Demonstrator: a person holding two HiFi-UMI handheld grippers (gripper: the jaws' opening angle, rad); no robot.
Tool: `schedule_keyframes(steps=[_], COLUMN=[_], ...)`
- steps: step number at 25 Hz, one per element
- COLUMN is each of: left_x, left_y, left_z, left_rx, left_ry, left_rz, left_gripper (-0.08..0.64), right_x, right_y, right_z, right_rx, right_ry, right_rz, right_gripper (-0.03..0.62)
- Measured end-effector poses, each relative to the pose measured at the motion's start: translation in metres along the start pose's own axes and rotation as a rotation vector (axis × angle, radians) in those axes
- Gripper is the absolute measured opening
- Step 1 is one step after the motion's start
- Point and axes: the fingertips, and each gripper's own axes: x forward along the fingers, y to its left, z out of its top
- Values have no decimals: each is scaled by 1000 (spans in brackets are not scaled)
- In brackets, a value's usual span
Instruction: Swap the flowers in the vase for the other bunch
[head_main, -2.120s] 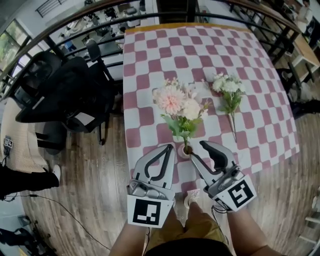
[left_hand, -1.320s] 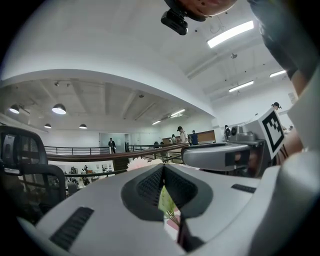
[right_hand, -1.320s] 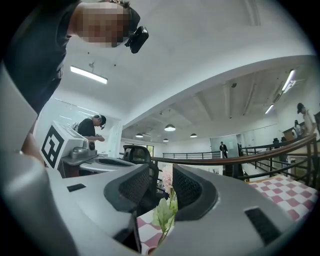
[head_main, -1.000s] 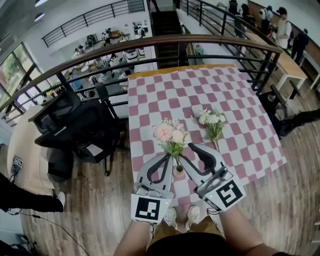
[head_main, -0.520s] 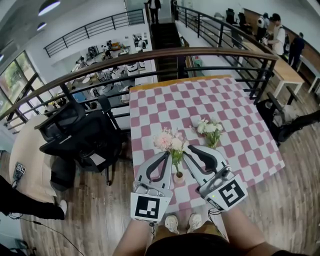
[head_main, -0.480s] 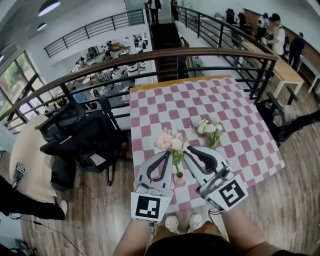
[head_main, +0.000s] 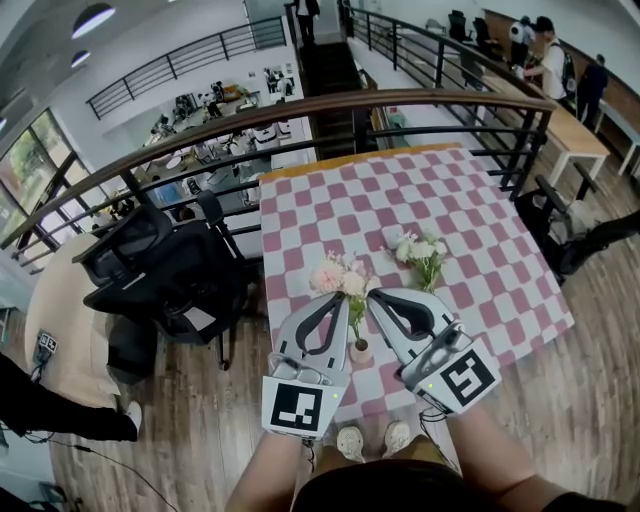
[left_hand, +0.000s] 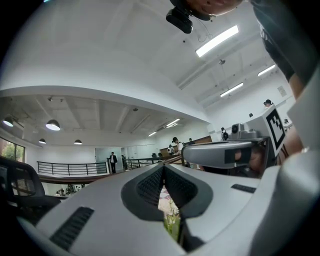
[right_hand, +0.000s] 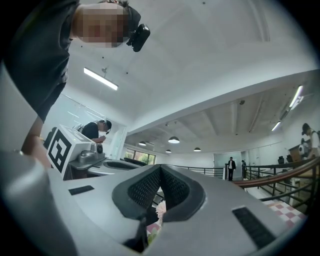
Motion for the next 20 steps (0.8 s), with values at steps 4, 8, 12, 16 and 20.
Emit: schedule_keyframes(steps=[4, 8, 12, 16, 20], left_x=[1, 1, 1, 1, -1], left_y=[-1, -2, -3, -6, -7], left_z=[1, 1, 4, 1, 1], left_rx=[14, 23, 20, 23, 34], left_ry=[0, 4, 0, 9, 9], left_rz=[-5, -8, -10, -13, -19], left_gripper=[9, 9, 9, 9, 9], right_x=[1, 2, 0, -2, -2], right_y=[-3, -2, -6, -3, 0], right_z=[-3, -2, -1, -2, -2], right_rx=[-15, -15, -11, -10, -16], right_ry=[15, 17, 19, 22, 26], right_rz=[-17, -12, -16, -13, -11], right_gripper=[31, 31, 31, 31, 31])
